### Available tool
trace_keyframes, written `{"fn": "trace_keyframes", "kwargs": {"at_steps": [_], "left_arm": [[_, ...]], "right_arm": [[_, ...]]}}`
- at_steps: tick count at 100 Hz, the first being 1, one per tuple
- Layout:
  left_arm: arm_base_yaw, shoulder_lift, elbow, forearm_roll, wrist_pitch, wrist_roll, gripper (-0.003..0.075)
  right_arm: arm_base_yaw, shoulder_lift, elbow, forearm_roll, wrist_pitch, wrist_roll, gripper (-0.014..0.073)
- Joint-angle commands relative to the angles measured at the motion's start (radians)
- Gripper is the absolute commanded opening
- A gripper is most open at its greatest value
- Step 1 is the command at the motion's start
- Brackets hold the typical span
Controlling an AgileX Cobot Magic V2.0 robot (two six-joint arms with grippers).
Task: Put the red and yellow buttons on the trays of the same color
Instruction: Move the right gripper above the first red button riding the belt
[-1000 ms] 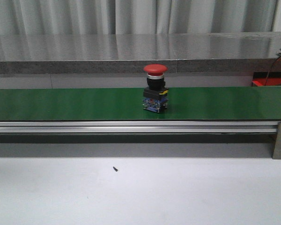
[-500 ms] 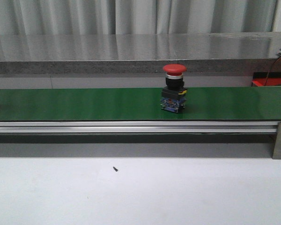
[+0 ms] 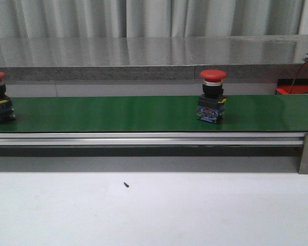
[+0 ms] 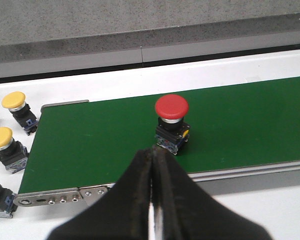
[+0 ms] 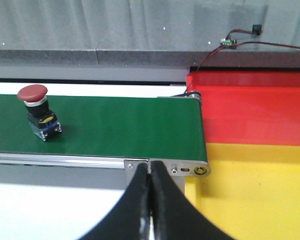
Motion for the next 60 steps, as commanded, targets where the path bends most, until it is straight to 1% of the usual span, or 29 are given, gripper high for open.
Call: {"fn": "trace_keyframes", "kwargs": {"at_steps": [1,17,24,29,31,34,36,41,43,44,48,51,53,60], "left_arm": [[-0.008,-0.005,-0.026,-0.017,-0.079,0.001,-0.002],[-0.008,-0.005,-0.026,-0.021,-0.079,0.001,-0.0019],[-0.008,-0.005,-0.026,-0.021,-0.079,0.001,-0.0019],[-0.008,-0.005,-0.026,-0.021,-0.079,0.001,-0.0019],[-0.008,-0.005,-0.026,-0.023,-0.079,0.001,-0.002],[-0.008,-0.005,-0.026,-0.023,-0.079,0.001,-0.0019],[-0.008,-0.005,-0.026,-0.023,-0.079,0.001,-0.0019],[-0.008,-0.005,-0.026,-0.027,-0.079,0.001,-0.0019],[-0.008,-0.005,-0.026,-0.03,-0.079,0.001,-0.002],[-0.008,-0.005,-0.026,-0.03,-0.079,0.001,-0.0019],[-0.008,-0.005,-0.026,-0.035,-0.079,0.001,-0.002],[-0.008,-0.005,-0.026,-0.04,-0.079,0.001,-0.002],[-0.008,-0.005,-0.026,-0.04,-0.079,0.001,-0.0019],[-0.008,-0.005,-0.026,-0.044,-0.079,0.001,-0.0019]], "right_arm": [[-0.001,0.112,-0.151,-0.013,0.062,0.006,-0.006],[-0.001,0.332,-0.345,-0.067,0.226,0.003,-0.0055],[0.001,0.416,-0.412,-0.065,0.274,0.003,-0.0007],[0.001,0.466,-0.449,-0.055,0.29,0.003,0.0071],[0.001,0.485,-0.462,-0.049,0.293,0.003,0.0117],[0.001,0.507,-0.477,-0.037,0.293,0.003,0.0209],[0.001,0.523,-0.486,-0.032,0.293,0.003,0.0251],[0.001,0.555,-0.502,-0.013,0.288,0.003,0.0426],[0.001,0.567,-0.507,-0.008,0.286,0.003,0.0468],[0.001,0.57,-0.507,-0.001,0.285,0.003,0.0507],[0.001,0.592,-0.51,0.024,0.275,0.003,0.0607],[0.001,0.604,-0.51,0.043,0.269,0.003,0.0654],[0.001,0.614,-0.51,0.057,0.267,0.001,0.0666],[0.001,0.656,-0.513,0.102,0.263,-0.022,0.0629]]}}
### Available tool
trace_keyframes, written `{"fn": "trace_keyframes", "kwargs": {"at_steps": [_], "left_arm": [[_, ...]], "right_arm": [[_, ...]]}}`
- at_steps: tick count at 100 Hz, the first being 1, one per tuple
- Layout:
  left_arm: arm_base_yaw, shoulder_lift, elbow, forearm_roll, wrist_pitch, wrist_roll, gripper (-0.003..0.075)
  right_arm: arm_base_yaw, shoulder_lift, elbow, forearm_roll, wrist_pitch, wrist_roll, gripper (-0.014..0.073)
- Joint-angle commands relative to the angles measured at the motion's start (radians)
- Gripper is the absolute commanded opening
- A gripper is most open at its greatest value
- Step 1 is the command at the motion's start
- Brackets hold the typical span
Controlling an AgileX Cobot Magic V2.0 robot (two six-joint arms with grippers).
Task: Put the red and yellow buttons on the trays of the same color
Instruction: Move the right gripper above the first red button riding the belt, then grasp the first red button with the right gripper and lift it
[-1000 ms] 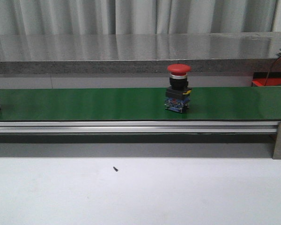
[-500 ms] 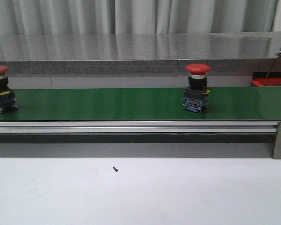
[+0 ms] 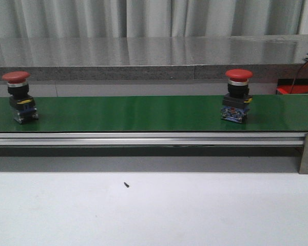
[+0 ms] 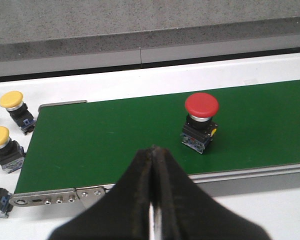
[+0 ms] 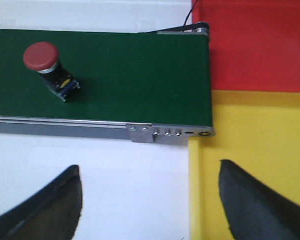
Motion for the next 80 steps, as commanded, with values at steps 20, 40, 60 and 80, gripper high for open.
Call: {"fn": "trace_keyframes", "kwargs": {"at_steps": [20,40,60,80], "left_arm": [[-0.008,-0.005,-0.026,-0.028,-0.077,0.001,-0.002],[-0.008,-0.005,-0.026,-0.028,-0.075,0.001,-0.002],[-0.008,-0.005,-0.026,-0.028,-0.075,0.001,-0.002],[-0.008,-0.005,-0.026,-0.028,-0.075,0.001,-0.002]], "right_arm": [[0.002,0.23,-0.107,0.149,-0.062,-0.113,0.0591],[0.003,0.403,-0.203,0.212,-0.048,-0.193,0.0591],[0.04,0.519,-0.292,0.217,-0.049,-0.222,0.0591],[0.059,0.627,-0.363,0.197,-0.063,-0.223,0.0591]]}}
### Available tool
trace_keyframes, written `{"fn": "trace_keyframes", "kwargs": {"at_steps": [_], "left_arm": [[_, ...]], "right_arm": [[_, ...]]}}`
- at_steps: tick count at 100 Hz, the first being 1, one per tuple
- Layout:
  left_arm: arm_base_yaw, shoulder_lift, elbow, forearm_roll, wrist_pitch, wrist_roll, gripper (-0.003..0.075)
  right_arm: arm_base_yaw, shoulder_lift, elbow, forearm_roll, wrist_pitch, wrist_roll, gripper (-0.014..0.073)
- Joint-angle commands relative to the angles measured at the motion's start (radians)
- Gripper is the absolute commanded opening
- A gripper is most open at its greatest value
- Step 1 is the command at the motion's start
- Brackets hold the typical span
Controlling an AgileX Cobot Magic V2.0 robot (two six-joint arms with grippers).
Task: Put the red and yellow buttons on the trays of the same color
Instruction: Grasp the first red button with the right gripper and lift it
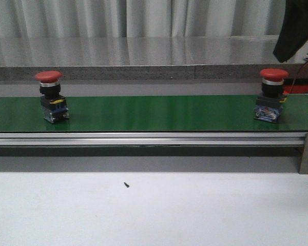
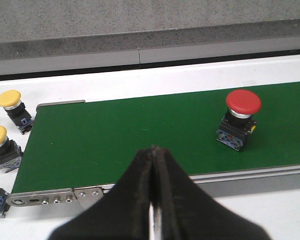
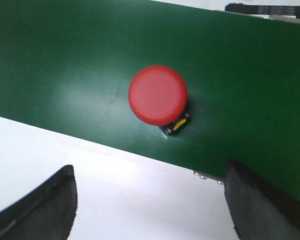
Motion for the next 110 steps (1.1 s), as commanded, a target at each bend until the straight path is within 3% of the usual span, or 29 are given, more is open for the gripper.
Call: {"fn": "trace_keyframes", "kwargs": {"at_steps": [1,33,40,53,58,83,110], "left_arm": [[-0.008,-0.005,-0.026,-0.019,-0.075,0.001,-0.002],[-0.008,-0.005,-0.026,-0.019,-0.075,0.001,-0.002],[-0.008,-0.005,-0.026,-0.019,-0.071,0.001,-0.002],[-0.008,-0.005,-0.026,-0.019,-0.071,0.001,-0.0019],[-0.008,-0.005,-0.026,-0.019,-0.071,0.001,-0.002],[-0.008,-0.005,-0.026,-0.019,-0.071,0.001,-0.002],[-0.008,-0.005,-0.026,-0.019,-0.071,0.001,-0.002]], "right_arm": [[0.001,0.02,-0.059,-0.006,-0.052,-0.011,0.0591],[-0.004,0.202,-0.151,-0.076,-0.074,-0.01,0.0569],[-0.008,0.227,-0.165,-0.076,-0.048,-0.007,0.048],[-0.008,0.234,-0.176,-0.075,0.009,-0.006,0.023],[-0.008,0.229,-0.183,-0.075,0.03,-0.006,0.0179],[-0.074,0.212,-0.325,-0.076,0.151,-0.006,0.0216],[-0.32,0.24,-0.458,-0.077,0.147,-0.011,0.0216]]}}
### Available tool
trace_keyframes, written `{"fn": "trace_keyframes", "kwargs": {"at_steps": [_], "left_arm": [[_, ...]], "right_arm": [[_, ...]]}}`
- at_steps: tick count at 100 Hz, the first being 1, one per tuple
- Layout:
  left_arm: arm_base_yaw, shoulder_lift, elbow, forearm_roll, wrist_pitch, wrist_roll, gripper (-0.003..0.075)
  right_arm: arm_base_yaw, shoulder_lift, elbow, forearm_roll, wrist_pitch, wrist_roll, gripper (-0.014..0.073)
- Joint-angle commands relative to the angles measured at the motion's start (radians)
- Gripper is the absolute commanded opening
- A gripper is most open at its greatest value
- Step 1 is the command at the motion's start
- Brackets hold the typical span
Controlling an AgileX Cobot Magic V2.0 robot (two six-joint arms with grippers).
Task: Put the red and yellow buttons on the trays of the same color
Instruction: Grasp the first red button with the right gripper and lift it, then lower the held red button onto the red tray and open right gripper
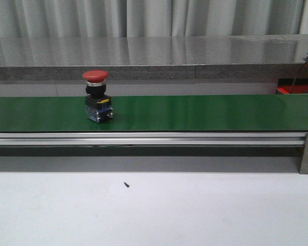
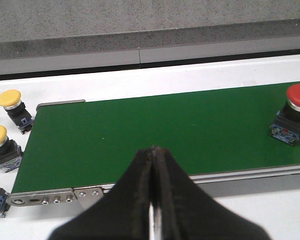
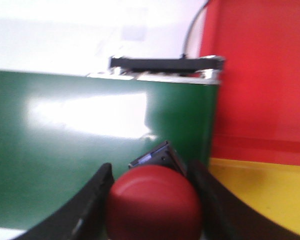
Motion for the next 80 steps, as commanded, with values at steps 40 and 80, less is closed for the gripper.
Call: {"fn": "trace_keyframes", "kwargs": {"at_steps": [40,80], "left_arm": [[-0.008,-0.005,-0.026,-0.019,-0.071,0.001,-0.002],[-0.008,-0.005,-0.026,-0.019,-0.071,0.001,-0.002]], "right_arm": [[-0.165,0.225,-0.22,0.001,-0.138,-0.024,0.0216],[-0.165,0.45,-0.389,0.002,-0.14,-0.024,0.0216]]}}
